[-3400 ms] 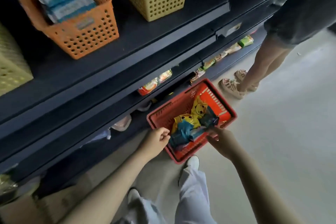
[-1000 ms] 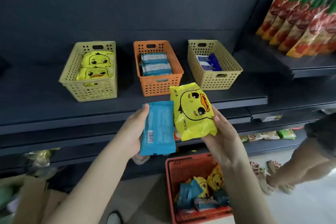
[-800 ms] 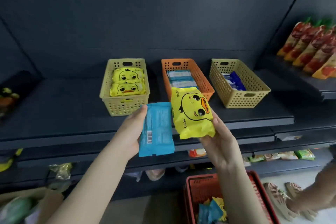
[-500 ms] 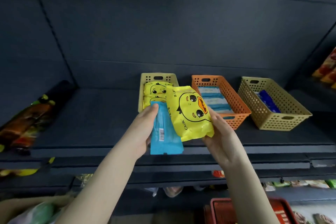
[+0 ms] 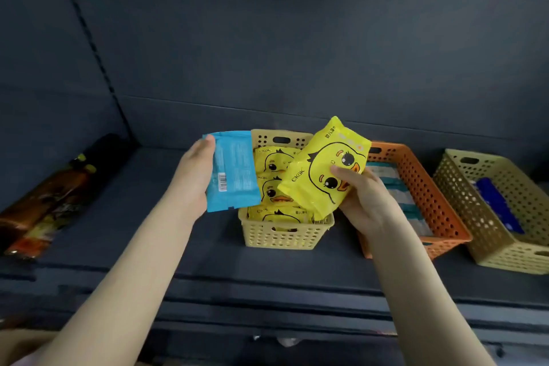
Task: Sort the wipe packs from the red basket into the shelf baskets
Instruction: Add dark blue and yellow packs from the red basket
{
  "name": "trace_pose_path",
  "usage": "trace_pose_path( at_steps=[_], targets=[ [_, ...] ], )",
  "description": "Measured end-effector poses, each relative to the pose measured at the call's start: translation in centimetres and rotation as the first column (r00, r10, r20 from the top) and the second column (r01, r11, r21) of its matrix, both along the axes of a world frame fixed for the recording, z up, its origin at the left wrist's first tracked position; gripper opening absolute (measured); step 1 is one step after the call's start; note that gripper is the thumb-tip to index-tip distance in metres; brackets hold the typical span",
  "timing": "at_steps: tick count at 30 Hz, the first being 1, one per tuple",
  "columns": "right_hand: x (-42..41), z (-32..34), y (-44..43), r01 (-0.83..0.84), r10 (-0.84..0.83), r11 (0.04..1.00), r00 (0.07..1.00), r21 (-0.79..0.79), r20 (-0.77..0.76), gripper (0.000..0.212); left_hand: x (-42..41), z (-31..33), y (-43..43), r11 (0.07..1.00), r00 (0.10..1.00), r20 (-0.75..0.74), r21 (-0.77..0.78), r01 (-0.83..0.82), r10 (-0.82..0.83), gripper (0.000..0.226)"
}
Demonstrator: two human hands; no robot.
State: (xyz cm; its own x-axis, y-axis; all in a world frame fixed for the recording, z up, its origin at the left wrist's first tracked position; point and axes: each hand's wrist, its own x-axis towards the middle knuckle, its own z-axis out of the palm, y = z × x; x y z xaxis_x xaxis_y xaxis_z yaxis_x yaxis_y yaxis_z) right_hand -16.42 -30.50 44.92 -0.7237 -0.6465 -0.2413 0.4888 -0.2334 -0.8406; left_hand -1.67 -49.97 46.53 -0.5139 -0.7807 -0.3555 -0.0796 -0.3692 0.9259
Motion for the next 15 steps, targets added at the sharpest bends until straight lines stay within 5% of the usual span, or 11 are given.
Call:
trace_pose_path(
  at_steps=[5,8,11,15],
  targets=[
    [-2.3,-1.5,-4.0,0.123,-0.122,0.984,0.992,0.129,-0.012,0.034,-2.1,-1.8,-3.3,0.995,0.999,0.041,0.097,-0.011,0.008,0.027],
    [-2.0,-2.4,-5.4,0.201,-0.159,0.935,0.974,0.291,-0.162,0.023,-3.2,-2.9,-4.7,0.989,0.999,0.038,0.150,0.017,-0.023,0.031],
    [0.0,-3.8,-6.5,0.236,-0.122,0.883,0.950,0.405,-0.288,0.040,-4.4,-3.8,-6.2,0.978,0.997,0.044,0.200,0.055,-0.065,0.033],
    [2.2,-5.5,-7.9,0.210,-0.165,0.857,0.977,0.471,-0.137,0.059,-5.8,-4.8,-7.7,0.957,0.985,0.038,0.244,0.153,-0.167,0.034]
  ],
)
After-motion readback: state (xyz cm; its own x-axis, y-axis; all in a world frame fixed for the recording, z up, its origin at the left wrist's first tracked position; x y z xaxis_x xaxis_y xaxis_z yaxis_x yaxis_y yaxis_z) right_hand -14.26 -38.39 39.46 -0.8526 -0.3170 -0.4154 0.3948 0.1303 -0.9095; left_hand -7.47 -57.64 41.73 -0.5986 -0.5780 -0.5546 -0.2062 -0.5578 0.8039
